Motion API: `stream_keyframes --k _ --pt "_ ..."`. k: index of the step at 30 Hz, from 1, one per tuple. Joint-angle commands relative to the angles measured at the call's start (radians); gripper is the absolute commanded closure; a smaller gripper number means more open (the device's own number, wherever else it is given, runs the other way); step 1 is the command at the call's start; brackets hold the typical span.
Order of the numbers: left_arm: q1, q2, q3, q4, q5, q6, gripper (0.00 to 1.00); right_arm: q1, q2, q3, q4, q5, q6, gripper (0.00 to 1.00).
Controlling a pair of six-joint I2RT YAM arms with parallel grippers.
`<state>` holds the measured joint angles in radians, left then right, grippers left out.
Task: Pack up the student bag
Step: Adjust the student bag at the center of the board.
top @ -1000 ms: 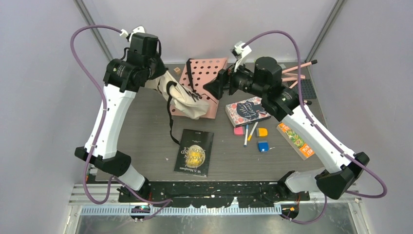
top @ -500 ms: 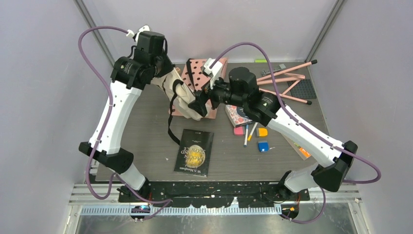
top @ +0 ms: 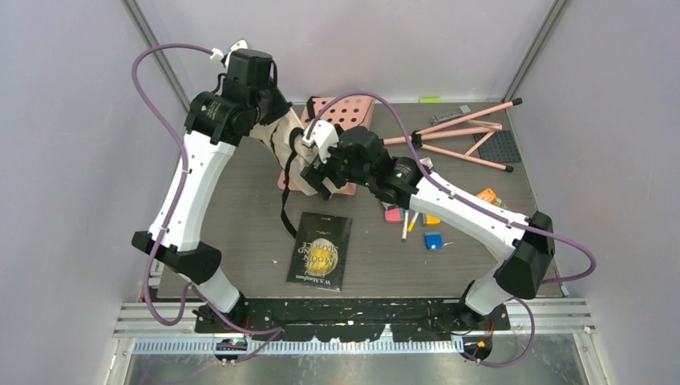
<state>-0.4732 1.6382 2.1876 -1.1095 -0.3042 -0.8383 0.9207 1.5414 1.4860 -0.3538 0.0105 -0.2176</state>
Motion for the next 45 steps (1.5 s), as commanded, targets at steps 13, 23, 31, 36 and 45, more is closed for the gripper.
stream_keyframes --k 13,23,31,36,45 --pt "-0.013 -0.213 -0.167 0.216 -0.062 0.111 1.0 0.015 0.02 0.072 0.075 0.018 0.002 0.99" --pt "-0.013 -0.181 0.035 0.002 -0.068 0.317 1.0 -0.066 0.089 0.273 -0.146 -0.418 0.297 1.0" --pt "-0.013 -0.152 -0.016 -0.13 -0.128 0.166 1.0 -0.225 0.257 0.381 -0.335 -0.648 0.491 1.0" --pt "-0.013 -0.089 -0.033 -0.118 -0.101 0.179 0.95 -0.303 0.327 0.403 -0.396 -0.626 0.559 1.0" --pt "-0.012 -0.164 -0.23 0.102 -0.07 0.274 0.24 -0.331 0.363 0.399 -0.499 -0.315 0.497 1.0"
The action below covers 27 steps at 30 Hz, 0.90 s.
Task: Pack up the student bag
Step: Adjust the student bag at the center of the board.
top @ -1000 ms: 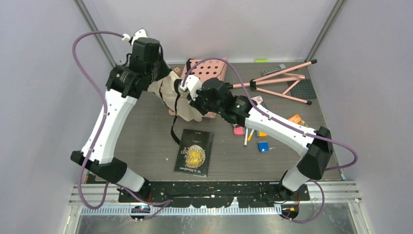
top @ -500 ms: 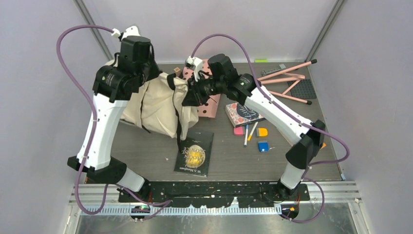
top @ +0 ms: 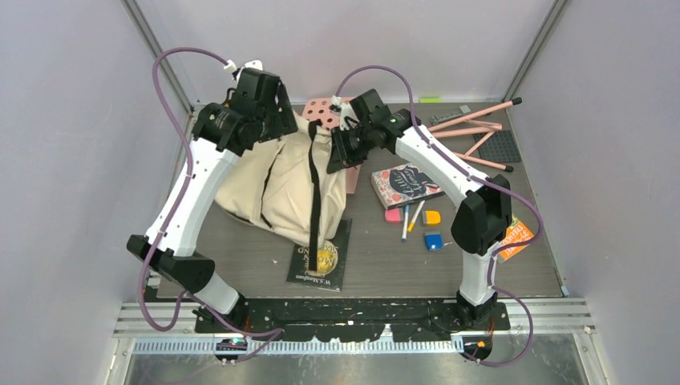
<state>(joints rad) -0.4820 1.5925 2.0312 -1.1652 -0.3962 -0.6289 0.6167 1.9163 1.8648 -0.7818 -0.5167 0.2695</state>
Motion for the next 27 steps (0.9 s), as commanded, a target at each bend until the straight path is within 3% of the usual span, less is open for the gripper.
stream_keyframes --k 1,6,12,18,22,25,27 --pt "-0.003 -0.143 -0.111 0.187 0.022 0.076 0.18 -0.029 -0.008 0.023 -0.078 0.24 -0.003 1.0" --pt "0.047 -0.222 -0.261 0.201 0.053 0.088 0.09 -0.044 0.015 0.05 -0.103 0.337 -0.028 1.0" --pt "0.179 -0.259 -0.465 0.13 0.166 -0.019 0.11 -0.05 0.034 0.081 -0.098 0.429 -0.043 0.96" --pt "0.215 -0.296 -0.632 0.177 0.242 -0.059 0.14 -0.051 0.046 0.105 -0.042 0.503 -0.075 0.89" --pt "0.222 -0.297 -0.697 0.212 0.276 -0.065 0.14 -0.052 0.067 0.14 -0.009 0.545 -0.125 0.68" --pt "0.224 -0.29 -0.737 0.253 0.288 -0.051 0.14 -0.055 0.096 0.201 -0.031 0.568 -0.14 0.39" --pt "0.234 -0.279 -0.758 0.262 0.282 -0.05 0.14 -0.058 0.105 0.243 -0.064 0.579 -0.144 0.26"
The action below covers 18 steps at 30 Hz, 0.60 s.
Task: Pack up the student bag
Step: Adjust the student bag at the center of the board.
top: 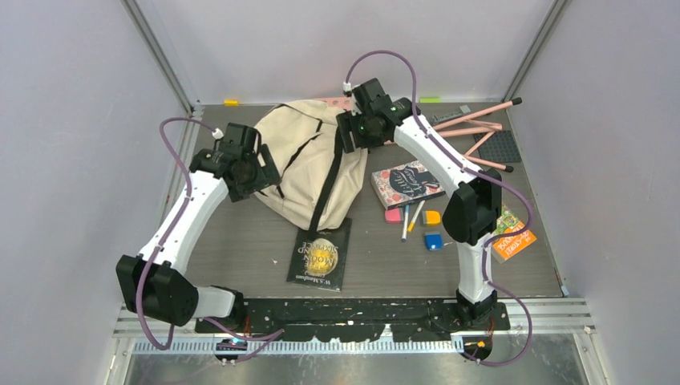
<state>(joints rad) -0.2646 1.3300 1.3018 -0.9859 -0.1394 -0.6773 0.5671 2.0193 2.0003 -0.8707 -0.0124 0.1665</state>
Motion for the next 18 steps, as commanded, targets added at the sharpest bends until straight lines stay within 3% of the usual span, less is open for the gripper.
stream_keyframes --k 1,9,18 --pt "0.029 -0.01 -0.036 0.083 0.028 -0.008 0.14 -0.009 -0.007 0.119 0.01 0.083 -0.044 0.21" --pt "0.234 0.005 -0.09 0.203 0.165 -0.069 0.11 -0.01 -0.169 -0.078 0.043 0.043 -0.01 0.14" --pt "0.407 0.203 -0.021 0.309 0.278 0.043 0.09 -0.01 -0.298 -0.312 0.092 -0.084 0.026 0.13"
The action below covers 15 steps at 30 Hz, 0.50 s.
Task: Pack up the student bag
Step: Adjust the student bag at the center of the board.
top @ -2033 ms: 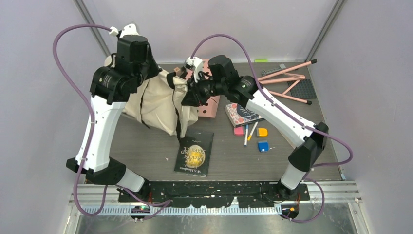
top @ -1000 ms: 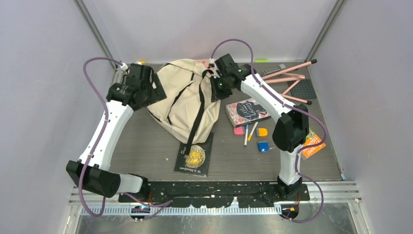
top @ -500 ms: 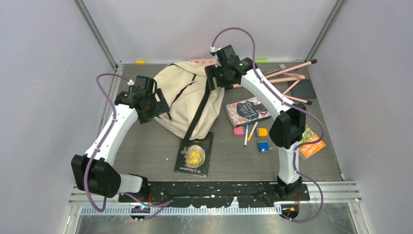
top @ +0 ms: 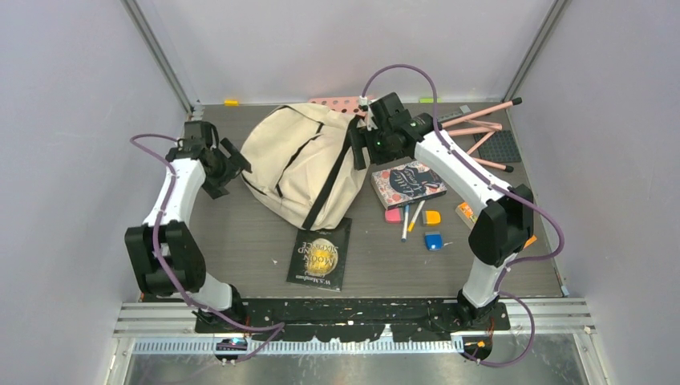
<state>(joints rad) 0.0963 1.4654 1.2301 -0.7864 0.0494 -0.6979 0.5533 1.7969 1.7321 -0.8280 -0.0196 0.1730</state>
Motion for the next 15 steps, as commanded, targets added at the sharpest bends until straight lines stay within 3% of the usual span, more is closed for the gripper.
stream_keyframes --k 1,6,15 --pt "0.059 0.086 0.055 0.145 0.112 0.079 0.09 0.004 -0.079 -0.051 0.052 -0.105 0.021 0.13" --pt "0.077 0.163 0.092 0.276 0.137 0.211 0.06 0.002 -0.065 -0.086 0.086 -0.175 0.043 0.13" --pt "0.082 0.365 0.205 0.309 0.158 0.341 0.06 -0.01 0.041 -0.02 0.122 -0.231 0.143 0.13"
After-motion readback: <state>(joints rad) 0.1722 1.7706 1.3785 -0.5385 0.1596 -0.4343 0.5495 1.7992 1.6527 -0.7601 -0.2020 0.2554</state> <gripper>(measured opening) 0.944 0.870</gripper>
